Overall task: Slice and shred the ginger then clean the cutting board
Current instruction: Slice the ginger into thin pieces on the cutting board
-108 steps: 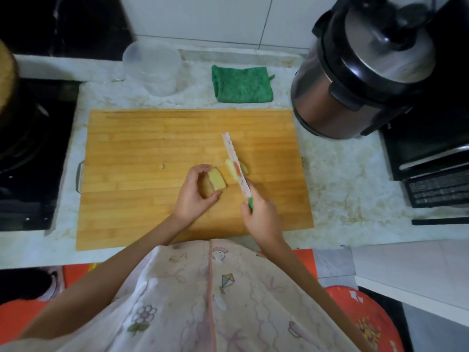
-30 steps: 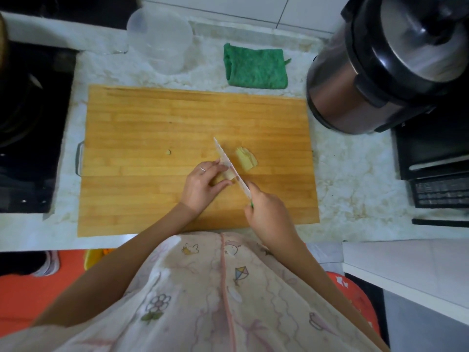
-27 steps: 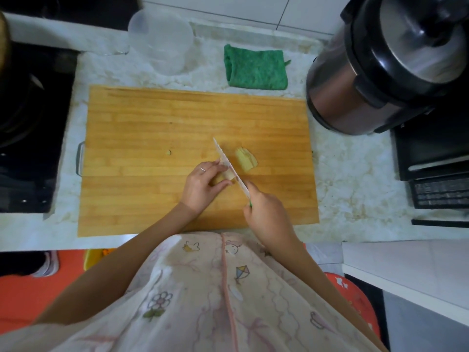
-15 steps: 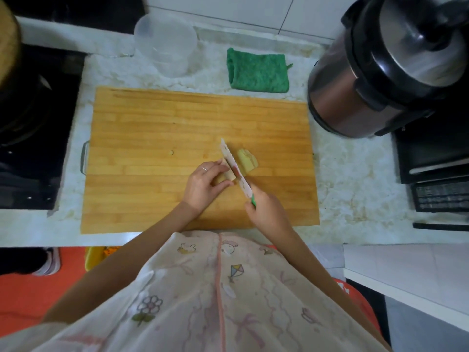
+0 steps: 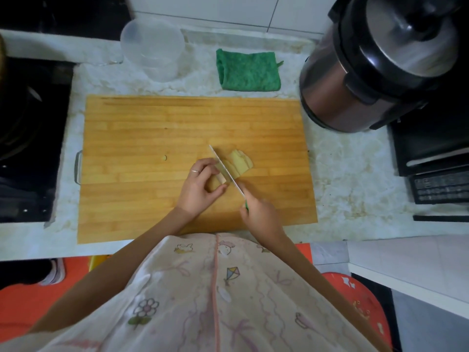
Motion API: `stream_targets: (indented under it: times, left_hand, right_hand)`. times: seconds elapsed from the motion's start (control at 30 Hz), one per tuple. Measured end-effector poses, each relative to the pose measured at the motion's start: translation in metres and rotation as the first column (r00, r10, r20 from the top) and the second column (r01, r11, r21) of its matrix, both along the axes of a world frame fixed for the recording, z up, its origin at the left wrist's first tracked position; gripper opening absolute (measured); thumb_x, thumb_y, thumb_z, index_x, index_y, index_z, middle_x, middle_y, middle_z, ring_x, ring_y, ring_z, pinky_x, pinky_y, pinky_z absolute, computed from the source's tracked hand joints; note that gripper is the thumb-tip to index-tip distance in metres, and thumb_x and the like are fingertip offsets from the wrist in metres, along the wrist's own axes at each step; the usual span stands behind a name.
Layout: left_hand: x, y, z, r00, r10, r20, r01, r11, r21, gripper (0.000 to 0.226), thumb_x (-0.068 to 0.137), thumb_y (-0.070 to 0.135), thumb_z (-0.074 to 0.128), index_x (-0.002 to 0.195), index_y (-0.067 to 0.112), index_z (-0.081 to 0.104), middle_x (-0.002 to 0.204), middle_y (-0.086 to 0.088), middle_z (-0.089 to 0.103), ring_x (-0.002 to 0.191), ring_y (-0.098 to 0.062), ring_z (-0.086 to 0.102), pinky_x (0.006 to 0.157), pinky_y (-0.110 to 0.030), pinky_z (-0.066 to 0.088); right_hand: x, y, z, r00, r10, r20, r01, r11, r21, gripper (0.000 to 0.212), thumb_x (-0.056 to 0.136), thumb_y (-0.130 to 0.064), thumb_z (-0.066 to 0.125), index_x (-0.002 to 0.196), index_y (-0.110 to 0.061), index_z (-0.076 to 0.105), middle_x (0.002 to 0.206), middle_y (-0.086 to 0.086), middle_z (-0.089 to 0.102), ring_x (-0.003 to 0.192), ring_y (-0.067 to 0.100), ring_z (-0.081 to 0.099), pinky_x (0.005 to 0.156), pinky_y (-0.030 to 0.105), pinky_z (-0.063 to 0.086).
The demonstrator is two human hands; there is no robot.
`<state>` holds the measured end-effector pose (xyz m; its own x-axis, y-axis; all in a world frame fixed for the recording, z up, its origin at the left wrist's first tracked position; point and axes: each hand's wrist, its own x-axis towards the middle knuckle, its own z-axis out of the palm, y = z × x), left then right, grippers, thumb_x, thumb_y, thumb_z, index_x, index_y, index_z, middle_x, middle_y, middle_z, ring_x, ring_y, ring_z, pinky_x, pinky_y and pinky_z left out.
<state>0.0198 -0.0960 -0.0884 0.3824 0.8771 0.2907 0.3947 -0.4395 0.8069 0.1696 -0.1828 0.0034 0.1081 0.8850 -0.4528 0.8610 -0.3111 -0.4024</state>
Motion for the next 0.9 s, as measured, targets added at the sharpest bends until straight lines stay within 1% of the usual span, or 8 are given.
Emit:
stream_targets:
  times: [0.1, 0.23, 0.4, 0.53, 0.67, 0.73, 0.8, 0.9]
  left_hand:
    - [0.000, -0.002, 0.002, 1.000, -0.019, -0.009, 0.018, 1.000, -0.022, 0.032, 0.080, 0.028, 0.067, 0.090, 0.000, 0.056, 0.119, -0.008, 0.049, 0.115, -0.016, 0.050, 0.097, -0.014, 0.037]
    - [-0.001, 0.000, 0.000, 1.000, -0.019, -0.017, 0.018, 0.999, -0.042, 0.030, 0.078, 0.026, 0.067, 0.090, 0.002, 0.055, 0.115, -0.014, 0.052, 0.111, -0.016, 0.050, 0.095, -0.010, 0.035]
    - [-0.001, -0.002, -0.002, 1.000, -0.023, -0.007, 0.023, 1.000, -0.001, 0.030, 0.078, 0.028, 0.068, 0.090, 0.002, 0.056, 0.114, -0.015, 0.052, 0.111, -0.018, 0.051, 0.096, -0.013, 0.037]
    - [0.000, -0.002, -0.002, 1.000, -0.027, 0.013, 0.027, 1.000, 0.010, 0.027, 0.079, 0.030, 0.069, 0.094, 0.014, 0.053, 0.115, -0.014, 0.052, 0.109, -0.019, 0.053, 0.094, -0.021, 0.041]
    - [0.000, -0.001, -0.005, 0.999, -0.039, -0.005, 0.039, 0.995, 0.088, 0.029, 0.081, 0.034, 0.070, 0.096, 0.016, 0.053, 0.113, -0.012, 0.056, 0.112, -0.024, 0.056, 0.093, -0.031, 0.046]
    - [-0.001, 0.000, -0.007, 0.999, -0.028, -0.036, 0.033, 0.987, 0.158, 0.032, 0.083, 0.038, 0.069, 0.096, 0.012, 0.059, 0.108, -0.014, 0.060, 0.109, -0.027, 0.058, 0.091, -0.035, 0.047]
    - [-0.001, 0.000, -0.007, 0.998, 0.005, -0.062, 0.006, 0.984, 0.177, 0.037, 0.084, 0.041, 0.068, 0.094, 0.005, 0.066, 0.103, -0.013, 0.063, 0.102, -0.026, 0.059, 0.086, -0.037, 0.049]
    - [-0.002, -0.003, -0.005, 0.995, 0.055, -0.087, -0.040, 0.984, 0.171, 0.040, 0.081, 0.042, 0.068, 0.094, 0.005, 0.070, 0.101, -0.010, 0.065, 0.099, -0.022, 0.059, 0.084, -0.032, 0.049]
  right_hand:
    - [0.001, 0.001, 0.001, 0.999, 0.013, 0.029, -0.014, 1.000, 0.018, 0.059, 0.093, -0.014, 0.043, 0.148, -0.027, 0.026, 0.071, 0.008, 0.048, 0.069, 0.031, 0.054, 0.058, 0.031, 0.032]
    - [0.003, 0.000, 0.002, 0.999, 0.008, 0.053, -0.010, 0.999, 0.039, 0.059, 0.094, -0.015, 0.042, 0.148, -0.030, 0.026, 0.076, 0.011, 0.053, 0.078, 0.034, 0.059, 0.059, 0.030, 0.033]
    - [0.007, 0.000, 0.006, 0.997, -0.040, 0.070, 0.036, 0.998, 0.059, 0.057, 0.095, -0.016, 0.042, 0.149, -0.025, 0.028, 0.070, 0.006, 0.046, 0.064, 0.023, 0.045, 0.057, 0.029, 0.029]
    - [0.011, -0.003, 0.009, 0.991, -0.128, -0.028, 0.130, 0.987, 0.093, 0.055, 0.094, -0.015, 0.043, 0.147, -0.023, 0.033, 0.069, 0.007, 0.052, 0.062, 0.020, 0.045, 0.053, 0.030, 0.028]
    - [0.012, -0.005, 0.013, 0.974, -0.175, -0.144, 0.196, 0.970, 0.145, 0.050, 0.094, -0.013, 0.043, 0.143, -0.021, 0.041, 0.072, 0.008, 0.060, 0.051, 0.010, 0.042, 0.043, 0.021, 0.030]
    - [0.013, -0.005, 0.017, 0.979, -0.138, -0.148, 0.161, 0.974, 0.161, 0.049, 0.094, -0.013, 0.043, 0.142, -0.022, 0.042, 0.067, 0.011, 0.058, 0.049, 0.014, 0.043, 0.042, 0.024, 0.029]
    - [0.012, -0.005, 0.022, 0.987, -0.096, -0.128, 0.117, 0.978, 0.173, 0.049, 0.093, -0.013, 0.044, 0.142, -0.021, 0.043, 0.059, 0.009, 0.051, 0.047, 0.017, 0.043, 0.043, 0.033, 0.032]
    - [0.008, -0.004, 0.032, 0.997, -0.037, -0.070, 0.048, 0.985, 0.164, 0.052, 0.092, -0.012, 0.045, 0.143, -0.021, 0.040, 0.051, -0.002, 0.038, 0.045, 0.011, 0.036, 0.042, 0.029, 0.026]
